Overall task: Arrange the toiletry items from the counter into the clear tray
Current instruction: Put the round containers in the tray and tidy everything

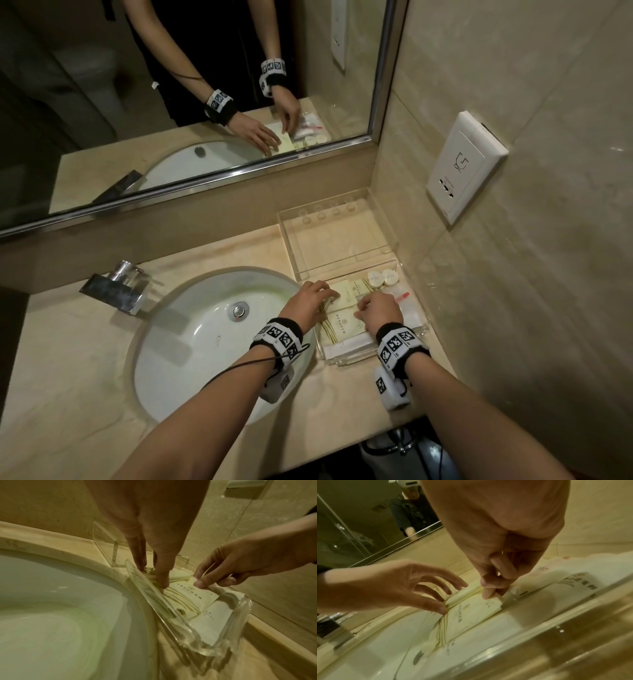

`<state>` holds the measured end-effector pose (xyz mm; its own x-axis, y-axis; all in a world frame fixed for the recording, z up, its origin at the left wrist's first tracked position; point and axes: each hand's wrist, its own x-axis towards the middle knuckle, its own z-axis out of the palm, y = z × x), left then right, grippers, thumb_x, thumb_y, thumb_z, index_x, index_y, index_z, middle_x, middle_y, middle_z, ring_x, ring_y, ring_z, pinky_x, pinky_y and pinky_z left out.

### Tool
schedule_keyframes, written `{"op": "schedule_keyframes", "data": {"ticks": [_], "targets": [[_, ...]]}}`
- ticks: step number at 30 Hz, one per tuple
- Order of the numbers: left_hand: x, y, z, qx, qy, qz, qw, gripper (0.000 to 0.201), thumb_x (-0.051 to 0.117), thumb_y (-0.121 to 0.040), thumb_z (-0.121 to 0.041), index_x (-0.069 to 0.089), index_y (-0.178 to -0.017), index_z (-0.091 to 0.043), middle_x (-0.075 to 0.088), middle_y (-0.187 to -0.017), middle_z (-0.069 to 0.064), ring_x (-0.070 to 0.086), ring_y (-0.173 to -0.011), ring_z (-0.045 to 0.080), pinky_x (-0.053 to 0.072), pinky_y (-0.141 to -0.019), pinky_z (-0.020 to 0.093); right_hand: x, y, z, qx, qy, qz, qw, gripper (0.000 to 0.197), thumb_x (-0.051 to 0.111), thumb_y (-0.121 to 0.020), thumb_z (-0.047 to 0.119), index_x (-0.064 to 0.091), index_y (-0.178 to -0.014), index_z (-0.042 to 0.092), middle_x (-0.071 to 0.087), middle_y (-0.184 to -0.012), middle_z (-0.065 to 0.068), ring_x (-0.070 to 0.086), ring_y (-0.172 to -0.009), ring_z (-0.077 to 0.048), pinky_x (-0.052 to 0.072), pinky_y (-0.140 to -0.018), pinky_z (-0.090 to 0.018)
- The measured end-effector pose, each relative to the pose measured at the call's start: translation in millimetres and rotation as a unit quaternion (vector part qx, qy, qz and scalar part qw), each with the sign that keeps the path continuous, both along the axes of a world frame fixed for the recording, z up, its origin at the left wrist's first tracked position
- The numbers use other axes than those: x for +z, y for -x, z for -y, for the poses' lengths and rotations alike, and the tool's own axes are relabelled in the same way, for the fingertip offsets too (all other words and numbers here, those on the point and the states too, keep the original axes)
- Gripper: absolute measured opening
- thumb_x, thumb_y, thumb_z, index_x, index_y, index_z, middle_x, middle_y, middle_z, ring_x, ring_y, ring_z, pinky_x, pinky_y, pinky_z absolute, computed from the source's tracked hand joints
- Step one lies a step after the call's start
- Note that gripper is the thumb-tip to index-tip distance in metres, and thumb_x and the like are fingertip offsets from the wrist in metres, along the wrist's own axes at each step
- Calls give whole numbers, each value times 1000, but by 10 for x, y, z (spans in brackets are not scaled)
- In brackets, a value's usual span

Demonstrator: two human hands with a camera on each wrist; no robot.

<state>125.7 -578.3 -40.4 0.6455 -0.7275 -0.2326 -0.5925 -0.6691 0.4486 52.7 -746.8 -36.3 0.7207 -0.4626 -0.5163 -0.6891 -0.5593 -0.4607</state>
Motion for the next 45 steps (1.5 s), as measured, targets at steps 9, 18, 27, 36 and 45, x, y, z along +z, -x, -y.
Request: {"op": "schedule_keyframes", "data": {"ticks": [9, 18, 27, 36, 45], "targets": [[-44, 19, 44, 0, 20, 16, 1000, 49, 72, -80, -26, 56, -126, -26, 51, -130, -1, 44, -119, 20, 48, -93, 40, 140, 129, 152, -28, 45, 49, 997, 17, 73, -83, 27, 59, -88, 18, 67, -88, -3, 64, -79, -23, 51, -70, -31], [-128, 307, 274, 1, 12, 55, 998, 68, 72, -77, -42, 45, -138, -25, 42, -146, 0, 35, -135, 25, 34, -112, 39, -110, 262, 416, -17, 101, 34, 994, 63, 73, -82, 39, 48, -132, 9, 46, -129, -13, 55, -113, -32, 52, -92, -46], [-168, 311, 302, 0, -9, 66, 998, 69, 72, -77, -44, 45, -138, -26, 43, -145, 0, 36, -134, 25, 35, -111, 41, -155, 273, 341, -7, 94, 36, 995, 59, 67, -86, 44, 49, -129, 7, 48, -128, -14, 54, -116, -30, 50, -93, -41], [-156, 314, 280, -4, -18, 60, 998, 72, 69, -80, -43, 40, -142, -23, 37, -150, 1, 30, -139, 26, 27, -116, 39, -161, 281, 391, 6, 141, 28, 990, 60, 64, -87, 49, 52, -124, 4, 50, -126, -15, 53, -114, -30, 48, -97, -39], [-209, 328, 157, 18, -4, 89, 996, 48, 29, -102, -37, 34, -146, -18, 37, -152, 4, 32, -139, 28, 27, -116, 37, -138, 340, 358, 57, 163, 134, 976, 47, 72, -83, 33, 59, -127, 22, 51, -127, -4, 49, -112, -25, 49, -93, -42]]}}
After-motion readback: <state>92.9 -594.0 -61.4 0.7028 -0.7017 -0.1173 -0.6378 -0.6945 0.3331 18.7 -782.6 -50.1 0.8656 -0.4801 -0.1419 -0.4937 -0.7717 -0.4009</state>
